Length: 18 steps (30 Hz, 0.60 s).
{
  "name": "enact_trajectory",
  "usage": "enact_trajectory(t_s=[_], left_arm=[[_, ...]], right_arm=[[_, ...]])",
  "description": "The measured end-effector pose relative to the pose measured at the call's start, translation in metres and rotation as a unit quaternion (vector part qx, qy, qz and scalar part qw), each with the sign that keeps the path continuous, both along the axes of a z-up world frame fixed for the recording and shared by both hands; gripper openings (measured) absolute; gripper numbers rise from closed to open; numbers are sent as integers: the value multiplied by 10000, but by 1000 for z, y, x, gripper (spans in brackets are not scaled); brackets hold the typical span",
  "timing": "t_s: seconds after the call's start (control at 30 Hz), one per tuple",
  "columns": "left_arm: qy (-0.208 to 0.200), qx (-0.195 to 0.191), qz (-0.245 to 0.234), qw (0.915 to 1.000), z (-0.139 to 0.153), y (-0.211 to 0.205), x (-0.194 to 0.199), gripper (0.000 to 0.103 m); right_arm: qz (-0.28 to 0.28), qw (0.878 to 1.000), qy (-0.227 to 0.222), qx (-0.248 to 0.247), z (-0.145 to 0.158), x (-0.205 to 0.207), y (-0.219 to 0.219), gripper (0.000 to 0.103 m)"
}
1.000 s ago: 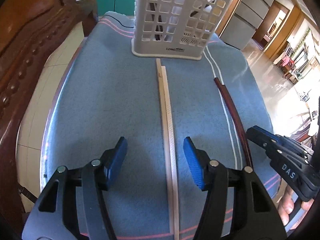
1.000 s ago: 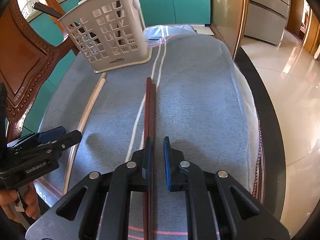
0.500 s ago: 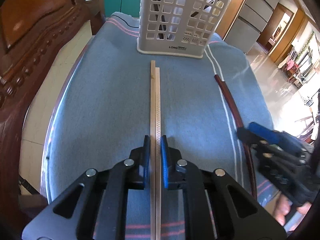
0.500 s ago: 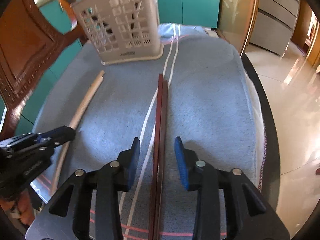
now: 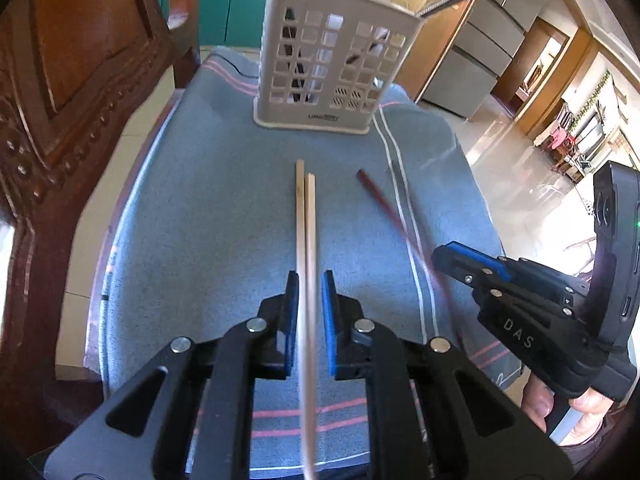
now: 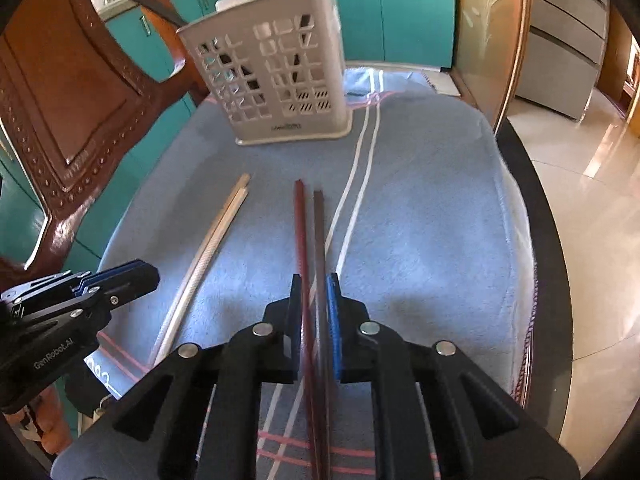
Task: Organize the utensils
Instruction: 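Open the right tool and set the dark red chopstick back on the cloth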
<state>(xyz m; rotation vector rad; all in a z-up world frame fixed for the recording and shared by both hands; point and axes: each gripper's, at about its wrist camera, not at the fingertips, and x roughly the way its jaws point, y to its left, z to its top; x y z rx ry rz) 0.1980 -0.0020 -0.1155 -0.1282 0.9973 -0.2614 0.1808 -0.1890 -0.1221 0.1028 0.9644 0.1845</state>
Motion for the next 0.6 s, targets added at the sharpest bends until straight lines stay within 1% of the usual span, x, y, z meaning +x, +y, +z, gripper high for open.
enact_trajectory(t_s=[0.1, 0.23, 0.33, 0.43, 0.53, 0.6], left_arm=[[-2, 21, 65, 10000, 0, 2, 1, 19], [178, 111, 220, 9995, -9, 7, 3, 21], [308, 159, 310, 9989, -17, 10, 4, 30], [351, 184, 323, 9987, -21, 10, 4, 32], [371, 217, 313, 9986, -22, 9, 4, 34], [373, 249, 300, 9985, -24, 8, 3, 34]], right_arm=[[-96, 9999, 55, -73, -3, 2, -2, 14], [-123, 9994, 228, -247, -14, 6, 0, 16], [-83, 9988, 298, -381, -22, 7, 4, 18], [-25, 9984, 295, -487, -23, 8, 9, 21], [-103, 9973, 301, -668, -26, 8, 11, 21], [-145, 9978, 296, -571, -26, 8, 6, 21]])
